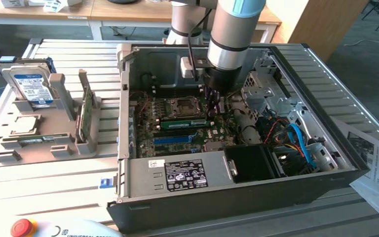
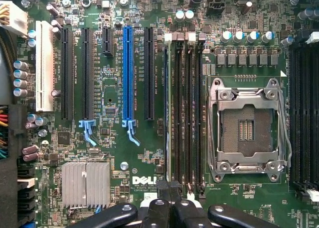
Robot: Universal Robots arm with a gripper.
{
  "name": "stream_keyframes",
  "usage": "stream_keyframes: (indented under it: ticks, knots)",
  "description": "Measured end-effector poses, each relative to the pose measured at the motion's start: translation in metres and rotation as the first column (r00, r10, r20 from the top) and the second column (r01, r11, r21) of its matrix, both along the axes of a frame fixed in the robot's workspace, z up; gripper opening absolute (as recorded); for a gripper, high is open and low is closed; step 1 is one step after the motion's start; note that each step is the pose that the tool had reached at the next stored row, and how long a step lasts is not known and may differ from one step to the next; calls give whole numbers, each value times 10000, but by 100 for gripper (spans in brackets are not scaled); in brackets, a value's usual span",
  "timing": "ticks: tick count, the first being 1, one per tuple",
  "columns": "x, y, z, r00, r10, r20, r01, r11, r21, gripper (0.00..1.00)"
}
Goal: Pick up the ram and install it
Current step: 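Press down the ram until it locks into place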
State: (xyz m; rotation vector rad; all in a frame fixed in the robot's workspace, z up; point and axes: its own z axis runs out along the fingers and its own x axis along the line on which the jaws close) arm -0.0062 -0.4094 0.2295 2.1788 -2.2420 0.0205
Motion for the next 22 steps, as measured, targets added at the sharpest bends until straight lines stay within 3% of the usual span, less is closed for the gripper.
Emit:
stream_keyframes:
  ticks: [22]
  knots:
    - [0, 9, -33, 10000, 0, 1, 0, 10000, 2, 11]
